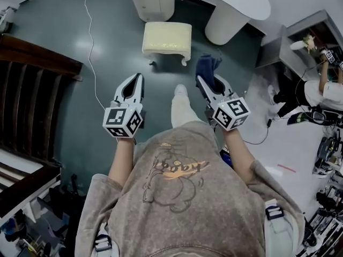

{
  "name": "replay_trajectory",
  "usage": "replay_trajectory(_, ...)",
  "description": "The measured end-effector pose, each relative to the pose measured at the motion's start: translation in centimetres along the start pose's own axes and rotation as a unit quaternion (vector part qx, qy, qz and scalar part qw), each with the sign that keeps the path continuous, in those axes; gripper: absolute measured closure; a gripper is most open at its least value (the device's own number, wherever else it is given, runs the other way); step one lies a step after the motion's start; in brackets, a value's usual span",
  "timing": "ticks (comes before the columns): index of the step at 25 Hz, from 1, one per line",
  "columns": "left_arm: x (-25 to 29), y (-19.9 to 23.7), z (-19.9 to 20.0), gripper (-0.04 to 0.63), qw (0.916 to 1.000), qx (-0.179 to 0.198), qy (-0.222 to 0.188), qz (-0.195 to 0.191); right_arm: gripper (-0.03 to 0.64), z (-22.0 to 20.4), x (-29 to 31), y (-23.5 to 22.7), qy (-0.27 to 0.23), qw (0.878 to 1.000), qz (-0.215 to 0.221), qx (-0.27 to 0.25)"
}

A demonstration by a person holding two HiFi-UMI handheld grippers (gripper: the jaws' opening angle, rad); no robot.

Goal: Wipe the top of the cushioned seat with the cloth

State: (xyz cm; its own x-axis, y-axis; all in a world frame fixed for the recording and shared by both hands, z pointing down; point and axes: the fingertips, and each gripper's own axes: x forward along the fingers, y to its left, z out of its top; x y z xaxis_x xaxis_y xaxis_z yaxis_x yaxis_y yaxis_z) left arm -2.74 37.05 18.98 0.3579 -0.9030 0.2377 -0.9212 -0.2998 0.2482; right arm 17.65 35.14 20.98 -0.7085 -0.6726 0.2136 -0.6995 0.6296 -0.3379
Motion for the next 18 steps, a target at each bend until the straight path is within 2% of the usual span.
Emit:
replay_trajectory(9,11.4,3.3,6.1,0.577,0.9993,-0.003,-0.018,0.031,0.503,6.4,7.8,-8.9,0.007,1.0,0.027,0.002)
replay_trajectory(18,18.5,3.9,7.6,0.577,0.9989,-0.004,-0.011,0.046,0.503,8.9,12.6,-15.0,0.017,0.999,0.041,0.01)
